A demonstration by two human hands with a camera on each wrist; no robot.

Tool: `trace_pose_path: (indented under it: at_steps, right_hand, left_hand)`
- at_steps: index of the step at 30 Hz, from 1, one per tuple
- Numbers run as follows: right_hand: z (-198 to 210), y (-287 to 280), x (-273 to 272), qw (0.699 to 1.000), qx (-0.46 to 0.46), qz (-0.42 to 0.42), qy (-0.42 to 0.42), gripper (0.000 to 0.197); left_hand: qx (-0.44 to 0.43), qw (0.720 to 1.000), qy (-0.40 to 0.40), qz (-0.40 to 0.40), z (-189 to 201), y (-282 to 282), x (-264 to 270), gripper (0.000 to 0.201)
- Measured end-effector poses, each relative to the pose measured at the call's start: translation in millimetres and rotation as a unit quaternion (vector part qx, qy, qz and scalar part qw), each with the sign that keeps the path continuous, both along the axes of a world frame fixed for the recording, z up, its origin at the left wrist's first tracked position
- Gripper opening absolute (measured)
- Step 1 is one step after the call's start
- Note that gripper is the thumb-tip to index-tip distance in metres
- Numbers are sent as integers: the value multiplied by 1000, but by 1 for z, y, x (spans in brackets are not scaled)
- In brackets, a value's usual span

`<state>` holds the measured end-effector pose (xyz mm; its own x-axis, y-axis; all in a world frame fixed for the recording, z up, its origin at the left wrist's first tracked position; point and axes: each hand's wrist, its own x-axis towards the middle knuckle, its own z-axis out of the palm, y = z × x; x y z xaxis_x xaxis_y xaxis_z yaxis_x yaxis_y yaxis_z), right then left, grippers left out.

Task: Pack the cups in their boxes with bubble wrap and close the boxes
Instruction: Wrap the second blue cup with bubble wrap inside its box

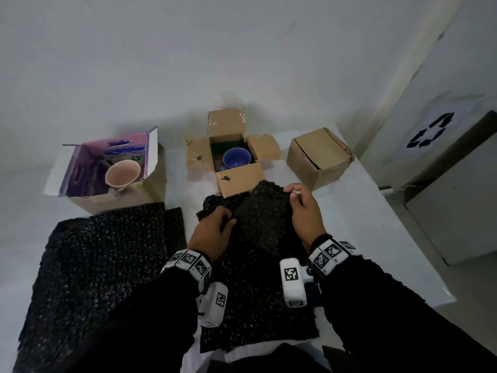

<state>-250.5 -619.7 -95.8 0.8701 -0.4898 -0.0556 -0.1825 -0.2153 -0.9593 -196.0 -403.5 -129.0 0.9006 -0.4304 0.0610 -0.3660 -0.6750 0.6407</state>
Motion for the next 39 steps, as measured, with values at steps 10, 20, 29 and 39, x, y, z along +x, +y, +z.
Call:
trace_pose_path:
  at_steps: [10, 20, 29, 39]
  right_hand:
    - [-18, -12, -4, 998, -21, 39, 33, 17]
    - [-12, -24, -11, 997, 37, -48, 44, 39]
    - [-10, -17, -24, 987, 140, -68, 23, 5]
    - [27, -18, 0, 996, 80, -46, 0, 20]
  left_hand:
    - [-290, 937, 135, 141, 20, -14, 10, 10]
    - [290, 936, 44, -194, -19, -13, -28, 84]
    - [134, 982, -81, -109, -22, -19, -21, 25]
    - [-46, 994, -95, -14, 56, -7, 14, 37]
